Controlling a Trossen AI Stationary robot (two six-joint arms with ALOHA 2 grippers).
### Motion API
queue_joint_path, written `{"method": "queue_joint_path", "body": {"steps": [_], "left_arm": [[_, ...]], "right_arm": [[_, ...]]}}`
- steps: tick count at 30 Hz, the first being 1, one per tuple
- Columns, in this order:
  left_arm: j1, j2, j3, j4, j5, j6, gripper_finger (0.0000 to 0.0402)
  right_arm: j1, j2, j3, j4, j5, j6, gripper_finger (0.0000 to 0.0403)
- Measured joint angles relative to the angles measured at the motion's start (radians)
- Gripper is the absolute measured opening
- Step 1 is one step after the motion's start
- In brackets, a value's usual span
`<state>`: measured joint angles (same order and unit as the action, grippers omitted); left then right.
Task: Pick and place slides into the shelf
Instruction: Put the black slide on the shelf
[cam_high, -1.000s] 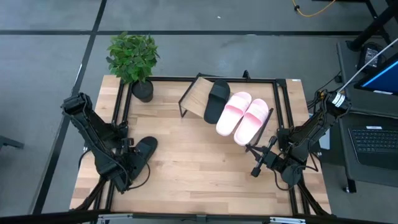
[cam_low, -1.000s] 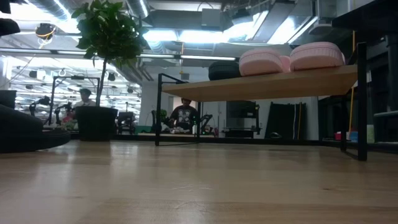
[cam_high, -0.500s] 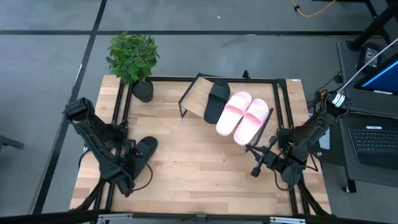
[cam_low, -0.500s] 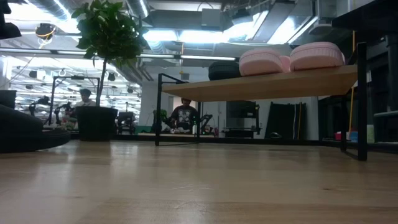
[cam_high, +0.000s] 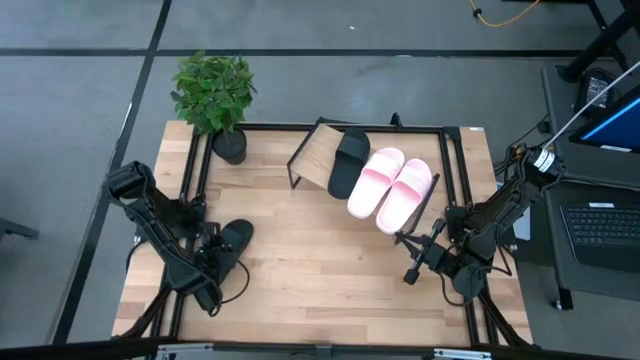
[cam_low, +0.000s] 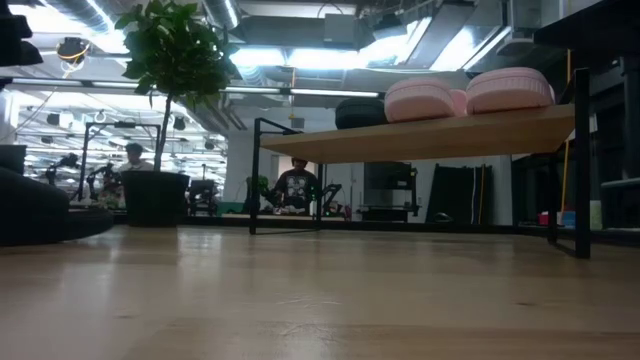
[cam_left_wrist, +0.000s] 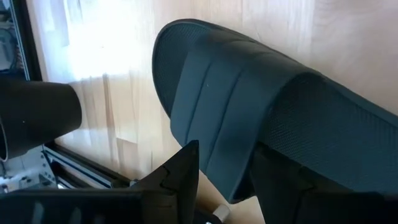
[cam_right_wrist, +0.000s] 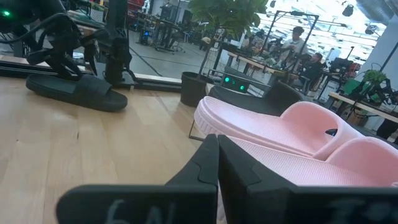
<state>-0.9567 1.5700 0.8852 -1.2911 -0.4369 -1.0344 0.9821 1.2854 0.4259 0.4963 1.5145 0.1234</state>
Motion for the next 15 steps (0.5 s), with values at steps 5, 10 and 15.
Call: {"method": "queue_joint_path", "body": {"steps": [5,10,15], "left_arm": [[0.02,0.0,0.0,-0.001,-0.01,0.038,0.0129],[0.039,0.0,0.0,-0.001,-0.011,0.05,0.0118],[0.056,0.0,0.0,0.012,-0.011,0.051,0.0102]], "right_arm": [[0.0,0.0,0.0,0.0,0.0,0.0,0.0004],[0.0,0.0,0.0,0.0,0.0,0.0,0.0004],[0.0,0.0,0.0,0.0,0.0,0.0,0.0004]]}}
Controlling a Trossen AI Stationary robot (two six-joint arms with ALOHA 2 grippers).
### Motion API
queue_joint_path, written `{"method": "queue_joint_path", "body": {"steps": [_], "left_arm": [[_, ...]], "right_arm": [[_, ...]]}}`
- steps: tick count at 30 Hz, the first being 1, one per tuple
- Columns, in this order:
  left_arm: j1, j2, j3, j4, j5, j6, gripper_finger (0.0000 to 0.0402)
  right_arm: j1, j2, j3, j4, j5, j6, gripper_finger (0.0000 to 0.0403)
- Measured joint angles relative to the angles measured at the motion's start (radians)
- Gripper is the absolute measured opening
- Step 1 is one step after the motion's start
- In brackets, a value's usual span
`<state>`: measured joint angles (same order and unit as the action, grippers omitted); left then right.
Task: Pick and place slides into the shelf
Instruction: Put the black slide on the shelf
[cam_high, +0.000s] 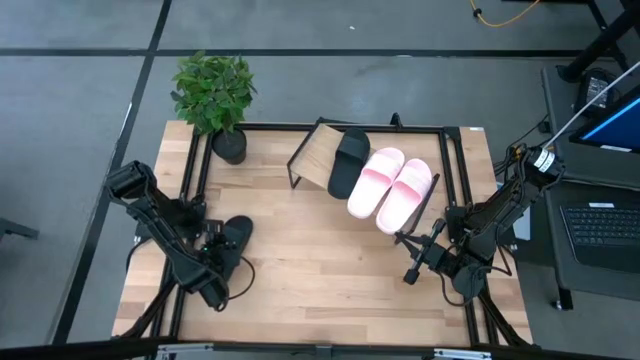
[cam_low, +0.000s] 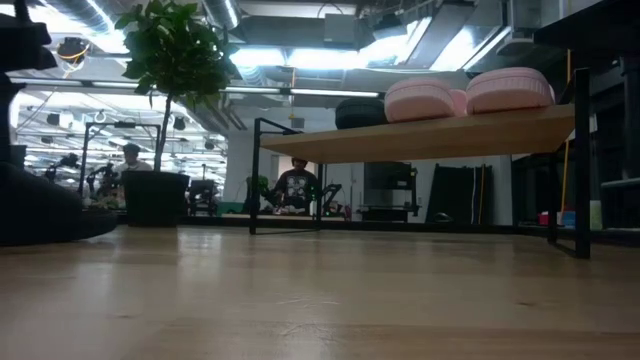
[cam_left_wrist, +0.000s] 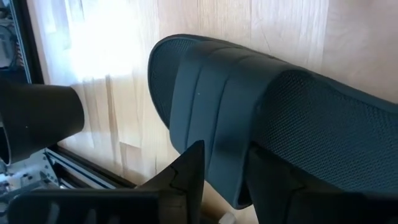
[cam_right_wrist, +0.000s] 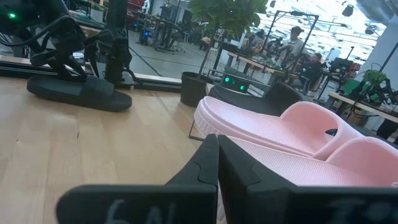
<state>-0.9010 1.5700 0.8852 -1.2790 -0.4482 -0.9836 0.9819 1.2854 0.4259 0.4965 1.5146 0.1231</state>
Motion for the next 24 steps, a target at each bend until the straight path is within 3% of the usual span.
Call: {"method": "queue_joint_path", "body": {"steps": [8,16,24], "left_arm": [[0.013,0.0,0.0,0.008,-0.005,-0.001,0.0073],[0.013,0.0,0.0,0.007,-0.006,-0.035,0.0008],[0.013,0.0,0.0,-0.005,-0.038,-0.05,0.0004]], "right_arm": [[0.0,0.0,0.0,0.0,0.0,0.0,0.0004],[0.0,0.0,0.0,0.0,0.0,0.0,0.0004],[0.0,0.0,0.0,0.0,0.0,0.0,0.0004]]}}
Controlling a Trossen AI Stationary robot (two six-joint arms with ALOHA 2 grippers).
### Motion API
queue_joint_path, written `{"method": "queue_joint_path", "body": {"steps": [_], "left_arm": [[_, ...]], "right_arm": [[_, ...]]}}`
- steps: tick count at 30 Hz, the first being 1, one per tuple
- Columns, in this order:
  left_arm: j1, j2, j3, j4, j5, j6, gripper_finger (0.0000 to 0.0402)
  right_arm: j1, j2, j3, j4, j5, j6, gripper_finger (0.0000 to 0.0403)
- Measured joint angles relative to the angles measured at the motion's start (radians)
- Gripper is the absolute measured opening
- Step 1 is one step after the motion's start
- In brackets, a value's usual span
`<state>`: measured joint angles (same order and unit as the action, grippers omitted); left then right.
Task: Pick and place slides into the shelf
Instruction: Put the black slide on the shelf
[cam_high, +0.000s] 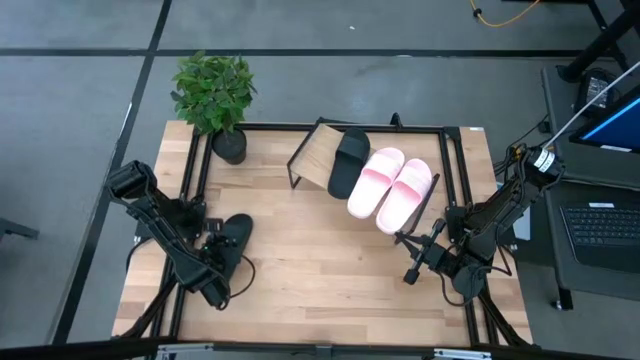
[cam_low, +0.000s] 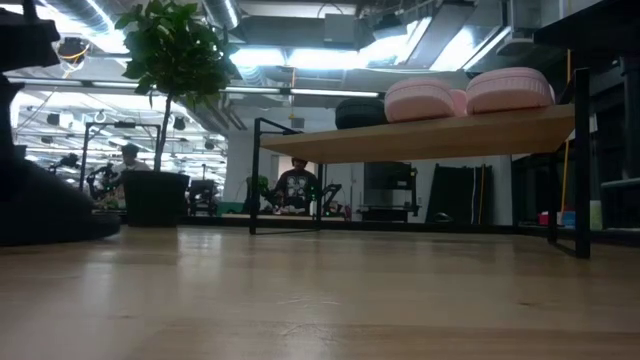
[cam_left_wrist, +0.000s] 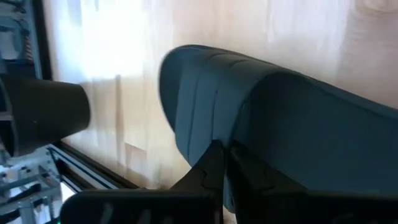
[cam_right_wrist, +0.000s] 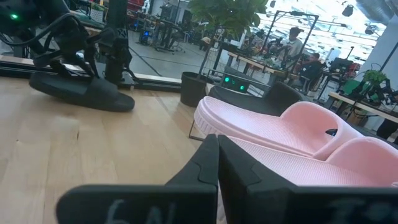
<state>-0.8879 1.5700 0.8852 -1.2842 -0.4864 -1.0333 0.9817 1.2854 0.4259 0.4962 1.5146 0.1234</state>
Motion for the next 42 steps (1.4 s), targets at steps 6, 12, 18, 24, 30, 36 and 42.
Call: {"method": "queue_joint_path", "body": {"steps": [6,12,18,24,30,36,42], "left_arm": [[0.0,0.0,0.0,-0.042,-0.072,-0.003,0.0002],[-0.002,-0.014,0.058,-0.12,-0.138,-0.034,0.0002],[-0.018,-0.068,0.173,-0.233,-0.281,-0.031,0.0001],[0.03,-0.154,0.254,-0.287,-0.427,0.022,0.0],[0.148,-0.211,0.358,-0.287,-0.541,0.212,0.0],[0.303,-0.215,0.482,-0.245,-0.622,0.469,0.0],[0.482,-0.215,0.564,-0.024,-0.621,0.846,0.0]], "right_arm": [[0.0,0.0,0.0,0.0,0.0,0.0,0.0004],[0.0,0.0,0.0,0.0,0.0,0.002,0.0004],[0.0,0.0,0.0,0.0,0.002,0.002,0.0004],[0.0,0.0,0.0,0.0,0.002,0.003,0.0004],[0.0,0.0,0.0,0.0,0.002,0.003,0.0004],[-0.005,0.0,0.0,0.0,0.002,0.002,0.0004],[-0.037,0.0,0.0,0.0,0.002,0.0,0.0004]]}}
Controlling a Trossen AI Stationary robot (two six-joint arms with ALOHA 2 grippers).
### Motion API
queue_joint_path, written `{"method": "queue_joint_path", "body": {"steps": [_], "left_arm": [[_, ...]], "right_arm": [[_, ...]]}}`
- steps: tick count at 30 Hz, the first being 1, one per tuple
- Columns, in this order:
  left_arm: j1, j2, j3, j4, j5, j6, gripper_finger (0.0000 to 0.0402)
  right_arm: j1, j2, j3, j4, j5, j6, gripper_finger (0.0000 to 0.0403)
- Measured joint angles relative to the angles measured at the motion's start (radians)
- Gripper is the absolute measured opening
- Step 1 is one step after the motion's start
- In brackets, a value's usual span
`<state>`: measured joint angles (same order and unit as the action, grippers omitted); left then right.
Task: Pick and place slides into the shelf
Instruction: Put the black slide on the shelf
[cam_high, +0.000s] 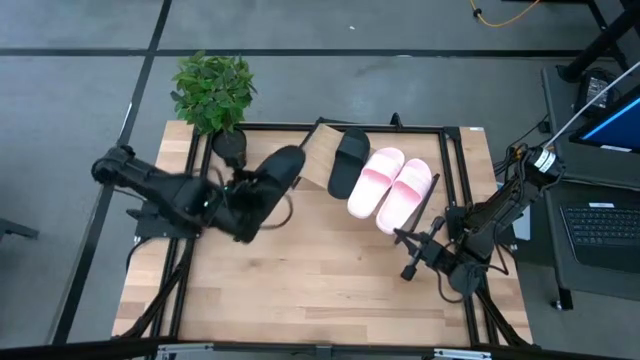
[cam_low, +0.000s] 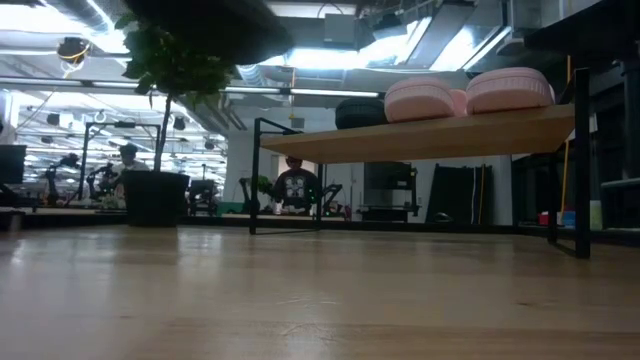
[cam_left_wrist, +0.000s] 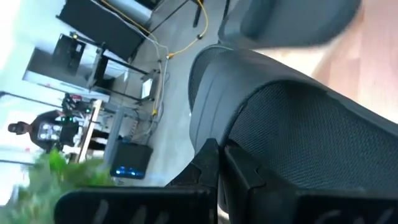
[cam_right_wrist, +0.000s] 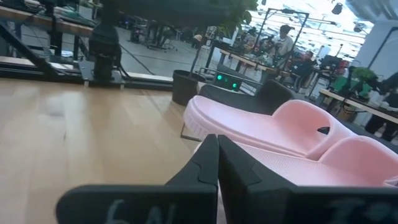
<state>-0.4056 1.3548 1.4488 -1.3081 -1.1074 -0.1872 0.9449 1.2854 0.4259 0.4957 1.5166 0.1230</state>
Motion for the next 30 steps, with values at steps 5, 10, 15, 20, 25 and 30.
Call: {"method": "queue_joint_path", "body": {"steps": [5,10,15,20,25,30], "left_arm": [[0.133,0.0,0.015,0.274,0.136,0.361,0.0],[0.254,0.0,0.015,0.486,0.318,0.57,0.0],[0.345,0.0,0.015,0.519,0.312,0.631,0.0],[0.417,0.013,0.015,0.54,0.344,0.609,0.0],[0.474,0.045,0.016,0.619,0.407,0.634,0.0],[0.522,0.092,0.016,0.637,0.463,0.643,0.0]], "right_arm": [[-0.022,0.0,0.0,-0.001,-0.013,-0.002,0.0004],[-0.026,0.0,0.0,-0.001,-0.053,-0.023,0.0004],[-0.026,0.0,0.0,-0.001,-0.053,-0.024,0.0004],[-0.027,0.0,0.0,-0.001,-0.052,-0.027,0.0004],[-0.027,0.0,0.0,-0.001,-0.052,-0.029,0.0004],[-0.027,-0.001,0.0,-0.006,-0.101,-0.022,0.0004]]}}
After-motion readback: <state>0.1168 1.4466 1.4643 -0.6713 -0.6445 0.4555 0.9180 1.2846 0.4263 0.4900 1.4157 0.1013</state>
